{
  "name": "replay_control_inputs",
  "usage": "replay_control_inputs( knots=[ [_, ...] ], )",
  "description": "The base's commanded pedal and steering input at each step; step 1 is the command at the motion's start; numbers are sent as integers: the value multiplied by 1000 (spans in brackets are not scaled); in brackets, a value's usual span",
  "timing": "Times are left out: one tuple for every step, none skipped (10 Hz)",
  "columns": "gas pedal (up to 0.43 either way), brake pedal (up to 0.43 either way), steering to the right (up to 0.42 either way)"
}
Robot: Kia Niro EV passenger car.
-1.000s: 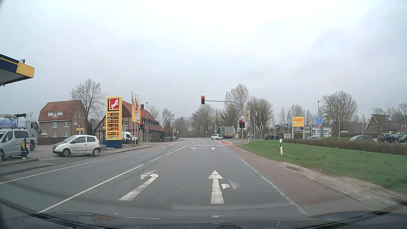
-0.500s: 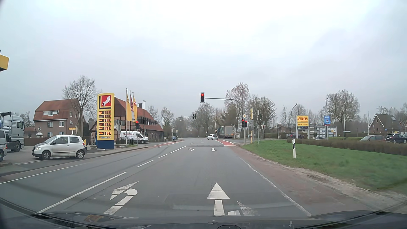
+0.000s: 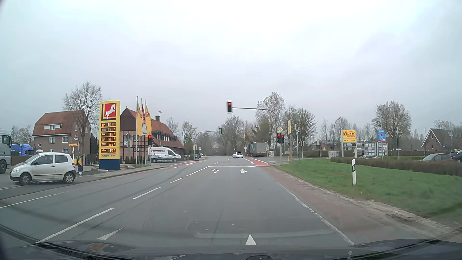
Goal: Follow the waypoints while adhering to traffic rules and regulations
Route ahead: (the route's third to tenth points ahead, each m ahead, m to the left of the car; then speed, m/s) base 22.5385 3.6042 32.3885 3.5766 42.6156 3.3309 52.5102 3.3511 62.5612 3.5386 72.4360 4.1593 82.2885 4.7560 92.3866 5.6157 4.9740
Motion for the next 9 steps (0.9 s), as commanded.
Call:
replay_control_inputs(
  knots=[
    [98,0,-1],
    [98,0,0],
    [98,0,0],
    [98,0,0],
    [98,0,0],
    [98,0,0],
    [98,0,0],
    [98,0,-2],
    [98,0,-4]
  ],
)
